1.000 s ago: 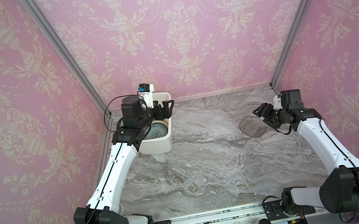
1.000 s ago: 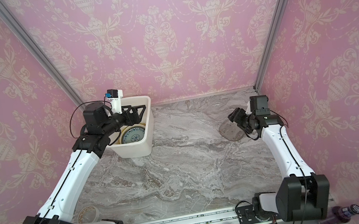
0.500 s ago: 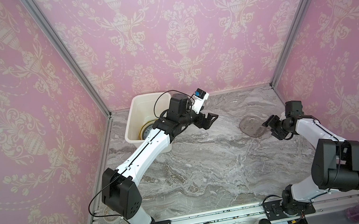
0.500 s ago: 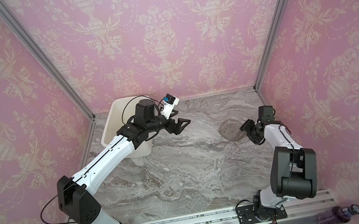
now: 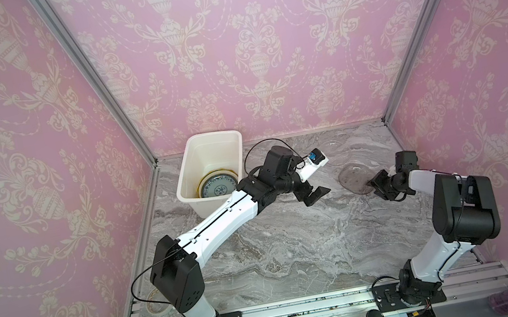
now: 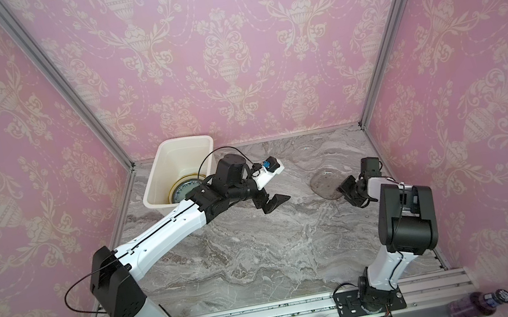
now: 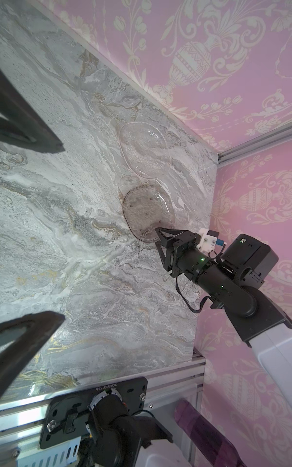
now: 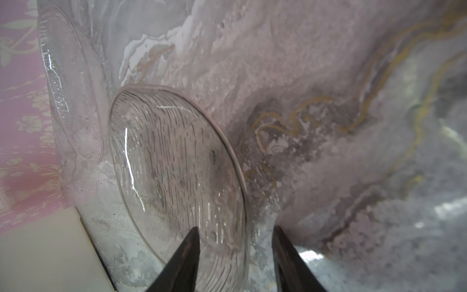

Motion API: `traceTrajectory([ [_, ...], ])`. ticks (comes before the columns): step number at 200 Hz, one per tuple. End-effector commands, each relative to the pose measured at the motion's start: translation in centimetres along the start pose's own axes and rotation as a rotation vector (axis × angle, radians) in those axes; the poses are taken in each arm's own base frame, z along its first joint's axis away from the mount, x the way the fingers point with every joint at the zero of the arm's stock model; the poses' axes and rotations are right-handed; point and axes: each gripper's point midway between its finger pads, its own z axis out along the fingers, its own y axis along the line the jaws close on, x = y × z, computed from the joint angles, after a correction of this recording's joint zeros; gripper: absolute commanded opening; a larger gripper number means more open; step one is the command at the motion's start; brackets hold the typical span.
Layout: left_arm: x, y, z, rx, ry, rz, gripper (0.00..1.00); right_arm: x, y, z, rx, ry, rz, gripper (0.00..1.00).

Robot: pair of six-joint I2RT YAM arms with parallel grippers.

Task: Place the plates into the plastic bin on the countertop
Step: Pick up the plate from the middle-right of the table.

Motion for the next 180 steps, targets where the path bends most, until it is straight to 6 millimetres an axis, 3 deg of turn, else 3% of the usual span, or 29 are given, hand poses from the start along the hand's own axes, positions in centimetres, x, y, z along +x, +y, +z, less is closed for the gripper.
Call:
traceTrajectory([
  [1,1.1,-0.4,1.2,-0.027,0.036,0.088,0.99,0.4,-0.6,1.3,-0.013,0.007,0.032,0.40],
  [59,-0.5,0.5,0.6,-0.094,0.014,0.117,0.99,1.5,-1.3,1.9,-0.028,0.031,0.071,0.18],
  [93,-1.6,1.7,-0.2,-0.173,0.004,0.075,0.99,2.4,-1.2,1.0,-0.042,0.046,0.066,0.01],
  [104,-2.0,2.6,-0.9,-0.229,0.002,0.048,0.99,2.9,-1.0,0.4,-0.047,0.053,0.060,0.00],
  [142,-3.4,5.3,-3.7,-0.413,0.002,-0.063,0.99,4.5,0.1,-3.7,-0.055,0.039,-0.010,0.00],
  [158,-3.0,5.5,-4.9,-0.441,0.059,-0.070,0.99,5.7,1.0,-6.1,-0.071,0.023,-0.051,0.00],
  [180,-3.9,5.3,-7.3,-0.460,0.080,-0.078,0.99,7.8,3.0,-9.5,-0.121,-0.004,-0.116,0.00],
])
